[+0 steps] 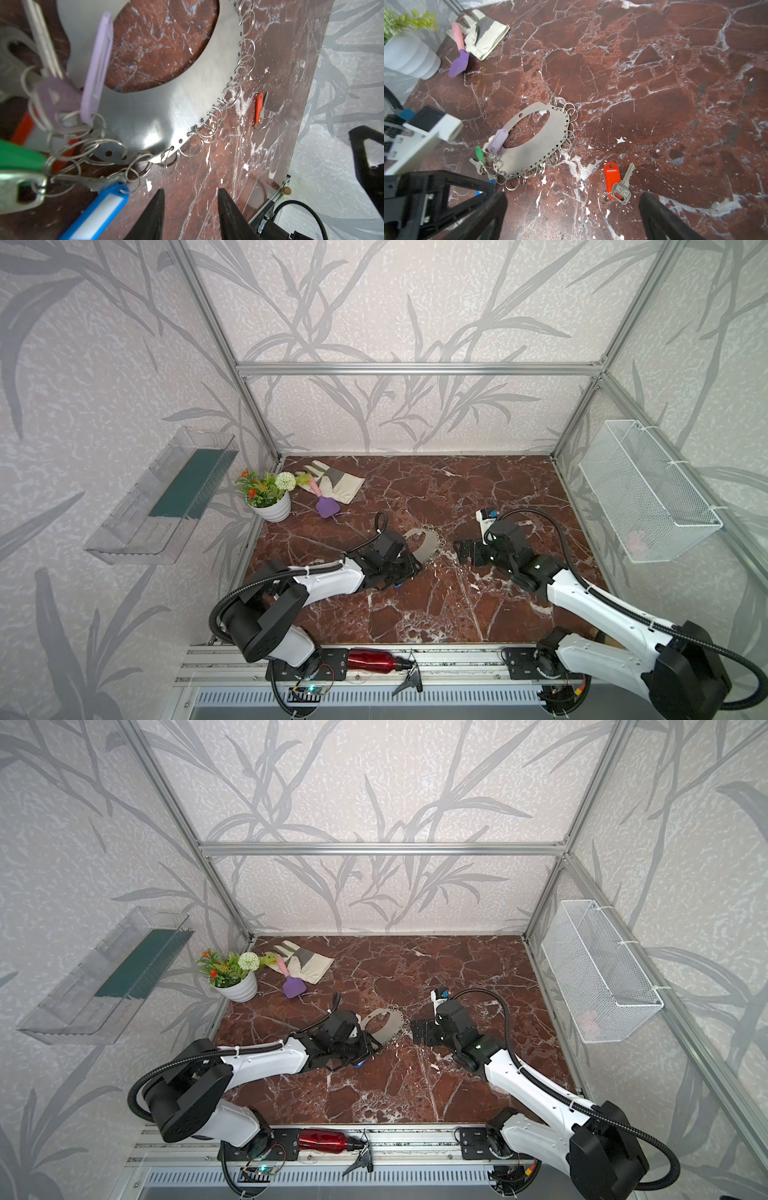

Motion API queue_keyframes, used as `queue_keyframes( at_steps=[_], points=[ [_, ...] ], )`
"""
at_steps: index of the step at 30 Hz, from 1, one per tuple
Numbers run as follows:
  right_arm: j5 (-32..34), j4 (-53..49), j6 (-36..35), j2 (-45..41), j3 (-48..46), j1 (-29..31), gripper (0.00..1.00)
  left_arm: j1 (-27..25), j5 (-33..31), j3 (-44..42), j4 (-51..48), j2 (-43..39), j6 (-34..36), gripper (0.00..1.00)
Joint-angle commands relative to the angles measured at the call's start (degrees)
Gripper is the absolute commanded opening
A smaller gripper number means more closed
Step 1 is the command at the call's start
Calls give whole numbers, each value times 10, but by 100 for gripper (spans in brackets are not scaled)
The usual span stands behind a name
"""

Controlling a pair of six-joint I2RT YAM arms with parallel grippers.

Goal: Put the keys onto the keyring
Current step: 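Reach both grippers toward the metal keyring plate in the table center, then grasp the edge of the metal keyring plate with the right gripper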

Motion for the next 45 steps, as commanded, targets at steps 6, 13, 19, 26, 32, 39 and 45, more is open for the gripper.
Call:
queue_keyframes(
  at_steps=[6,13,19,26,32,39,45],
  points=[
    [69,-11,-68,131,53,154,89,138,16,-17,-108,-165,44,44],
    [69,-73,-59,301,167,246,70,286,44,-32,-252,-317,110,50],
    [121,-113,-32,372,231,274,60,332,83,-55,-252,-332,114,50],
    [170,-160,-19,424,282,277,46,345,95,-63,-243,-332,119,50],
    [193,-169,-15,444,297,277,40,348,99,-72,-236,-331,118,50],
    [204,-164,-14,459,310,276,36,348,103,-85,-221,-326,109,50],
    [225,-176,-17,482,330,277,32,350,104,-88,-219,-328,110,50]
  ],
)
